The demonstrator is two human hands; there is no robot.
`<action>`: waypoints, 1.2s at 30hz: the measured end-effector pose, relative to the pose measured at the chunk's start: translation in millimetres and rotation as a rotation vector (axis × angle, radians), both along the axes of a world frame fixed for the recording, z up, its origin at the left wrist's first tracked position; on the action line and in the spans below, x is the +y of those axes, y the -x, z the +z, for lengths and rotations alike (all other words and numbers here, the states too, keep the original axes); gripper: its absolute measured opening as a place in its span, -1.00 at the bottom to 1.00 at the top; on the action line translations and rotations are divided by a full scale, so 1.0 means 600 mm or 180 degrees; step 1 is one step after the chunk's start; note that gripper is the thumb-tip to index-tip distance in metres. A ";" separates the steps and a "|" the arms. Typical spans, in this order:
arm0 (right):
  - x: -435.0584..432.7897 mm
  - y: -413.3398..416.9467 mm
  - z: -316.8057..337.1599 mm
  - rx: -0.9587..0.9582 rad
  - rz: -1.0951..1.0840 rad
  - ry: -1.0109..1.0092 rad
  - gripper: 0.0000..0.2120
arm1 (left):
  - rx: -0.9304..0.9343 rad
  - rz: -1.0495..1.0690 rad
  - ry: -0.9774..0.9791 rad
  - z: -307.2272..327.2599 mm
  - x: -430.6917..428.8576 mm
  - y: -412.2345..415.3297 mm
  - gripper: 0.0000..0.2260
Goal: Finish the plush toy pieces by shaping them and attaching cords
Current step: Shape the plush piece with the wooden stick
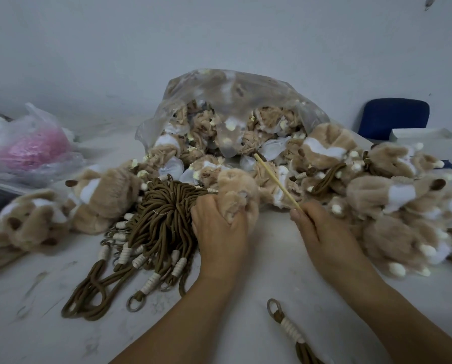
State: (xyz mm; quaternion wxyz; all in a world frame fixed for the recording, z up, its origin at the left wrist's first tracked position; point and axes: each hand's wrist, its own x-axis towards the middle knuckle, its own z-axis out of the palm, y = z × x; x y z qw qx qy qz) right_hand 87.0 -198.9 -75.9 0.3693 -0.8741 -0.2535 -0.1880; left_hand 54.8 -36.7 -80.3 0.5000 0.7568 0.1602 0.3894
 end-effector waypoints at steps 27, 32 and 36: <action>0.000 0.003 -0.005 0.0136 -0.0269 -0.0049 -0.44 | -0.0160 -0.0579 -0.0467 0.000 -0.009 0.009 -0.72; 0.001 0.002 -0.008 0.0150 -0.0188 -0.0060 -0.44 | -0.0411 -0.1067 0.0857 -0.007 0.005 0.005 -0.56; -0.001 0.000 -0.009 0.0214 -0.0064 -0.0010 -0.51 | -0.0195 -0.1615 0.1323 -0.009 0.008 -0.006 -0.53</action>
